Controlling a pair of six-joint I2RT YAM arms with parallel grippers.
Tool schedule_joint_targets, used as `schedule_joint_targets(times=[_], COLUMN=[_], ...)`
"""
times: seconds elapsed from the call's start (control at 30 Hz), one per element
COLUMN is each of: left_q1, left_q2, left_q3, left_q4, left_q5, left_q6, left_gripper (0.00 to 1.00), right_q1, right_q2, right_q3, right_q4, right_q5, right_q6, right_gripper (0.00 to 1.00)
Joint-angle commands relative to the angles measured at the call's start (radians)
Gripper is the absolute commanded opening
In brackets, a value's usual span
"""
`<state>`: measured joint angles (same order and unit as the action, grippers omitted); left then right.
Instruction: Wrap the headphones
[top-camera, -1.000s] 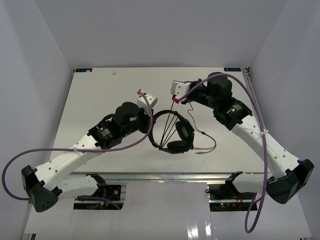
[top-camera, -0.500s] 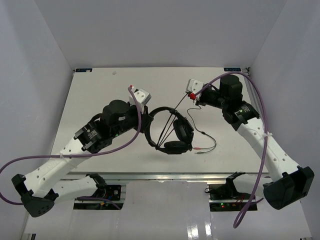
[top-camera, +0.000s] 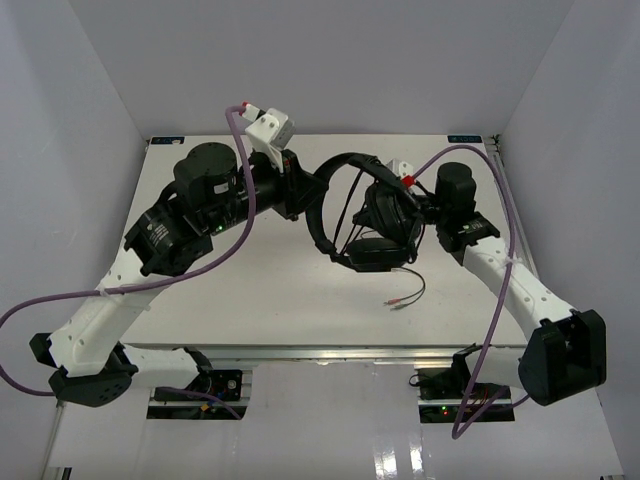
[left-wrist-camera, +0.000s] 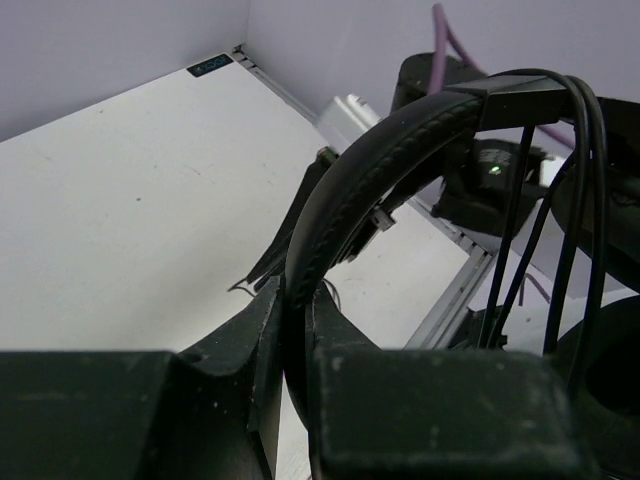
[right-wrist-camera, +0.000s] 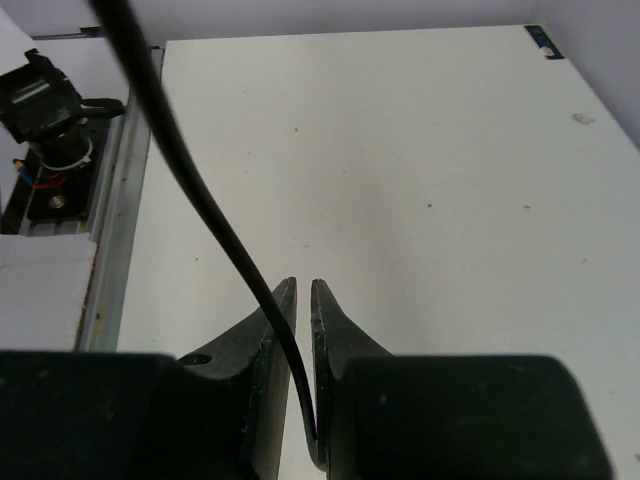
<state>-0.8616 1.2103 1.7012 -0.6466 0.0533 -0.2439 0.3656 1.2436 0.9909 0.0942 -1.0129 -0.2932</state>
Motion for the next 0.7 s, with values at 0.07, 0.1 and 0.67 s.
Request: schedule_joint_targets(times=[0.07, 0.1, 0.67], left_q1=[-0.005, -0.005, -0.004], left_q2=[0.052, 0.057, 0.139], left_q3=[0.187, 0.202, 0.219], left_q4=[-0.010, -0.009, 0.208], left_q5=[-0.020, -0.063, -0.847], left_q6=[-0.094, -0.101, -0.110], left_gripper=[0.00, 0.00, 0.00], right_q1=[-0.001, 0.002, 0.081], right_q2=[0.075, 0.078, -0.071], right_q3=[-0.163, -0.196, -0.319], right_q4=[0.499, 0.572, 0.379], right_q5=[-0.164, -0.175, -0.320], right_q6=[0.386, 0.431, 0.287], right_gripper=[0.18, 0.18, 0.14])
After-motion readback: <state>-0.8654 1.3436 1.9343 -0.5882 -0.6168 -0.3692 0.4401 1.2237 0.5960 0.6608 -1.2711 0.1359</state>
